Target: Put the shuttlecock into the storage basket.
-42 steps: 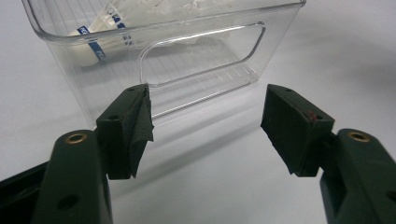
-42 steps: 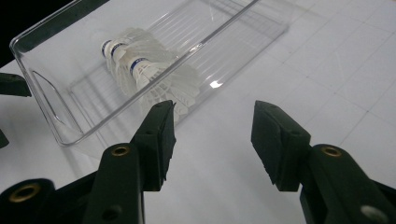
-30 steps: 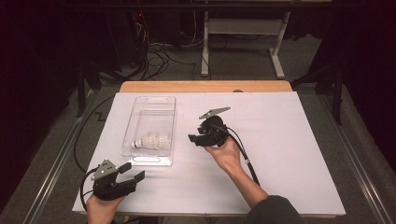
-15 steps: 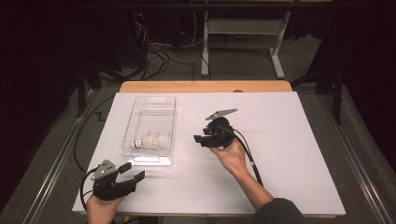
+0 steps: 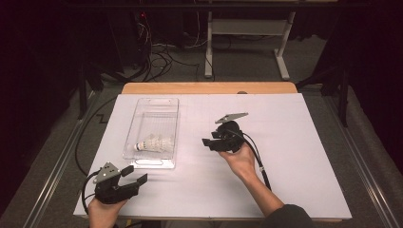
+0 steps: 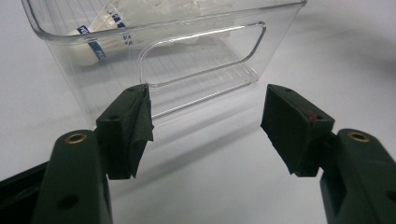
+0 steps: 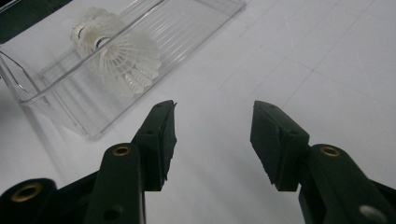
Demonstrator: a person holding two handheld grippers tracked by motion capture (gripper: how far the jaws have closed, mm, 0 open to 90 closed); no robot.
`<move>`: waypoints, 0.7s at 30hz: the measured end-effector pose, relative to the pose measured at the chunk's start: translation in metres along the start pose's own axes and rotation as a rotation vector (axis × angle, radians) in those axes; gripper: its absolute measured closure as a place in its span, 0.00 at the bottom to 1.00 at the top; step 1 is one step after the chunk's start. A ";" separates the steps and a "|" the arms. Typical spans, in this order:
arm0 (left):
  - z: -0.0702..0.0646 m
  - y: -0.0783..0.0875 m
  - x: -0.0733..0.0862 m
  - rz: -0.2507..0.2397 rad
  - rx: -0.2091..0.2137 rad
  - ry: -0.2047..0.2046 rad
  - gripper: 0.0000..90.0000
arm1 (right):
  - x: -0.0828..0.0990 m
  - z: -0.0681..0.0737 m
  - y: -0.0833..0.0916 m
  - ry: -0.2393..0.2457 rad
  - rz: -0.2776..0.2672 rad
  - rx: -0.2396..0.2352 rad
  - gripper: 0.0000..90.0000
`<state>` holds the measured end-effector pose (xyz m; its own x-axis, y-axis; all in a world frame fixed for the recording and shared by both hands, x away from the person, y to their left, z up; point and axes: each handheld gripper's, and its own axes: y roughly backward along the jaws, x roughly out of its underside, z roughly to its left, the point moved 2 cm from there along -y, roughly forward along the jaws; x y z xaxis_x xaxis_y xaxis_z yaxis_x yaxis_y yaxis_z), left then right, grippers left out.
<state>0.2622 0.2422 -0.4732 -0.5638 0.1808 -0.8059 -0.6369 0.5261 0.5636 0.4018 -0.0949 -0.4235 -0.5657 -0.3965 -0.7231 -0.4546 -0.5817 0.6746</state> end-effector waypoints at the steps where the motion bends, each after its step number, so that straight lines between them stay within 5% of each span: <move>1: 0.000 0.000 0.000 -0.001 0.000 0.001 0.38 | 0.001 -0.001 0.001 -0.002 -0.001 0.000 0.56; 21: 0.000 0.000 0.000 -0.003 0.002 0.004 0.38 | 0.014 -0.014 0.011 -0.025 -0.008 0.020 0.56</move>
<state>0.2622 0.2423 -0.4732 -0.5642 0.1757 -0.8068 -0.6374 0.5285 0.5608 0.3990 -0.1165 -0.4283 -0.5791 -0.3740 -0.7244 -0.4724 -0.5703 0.6720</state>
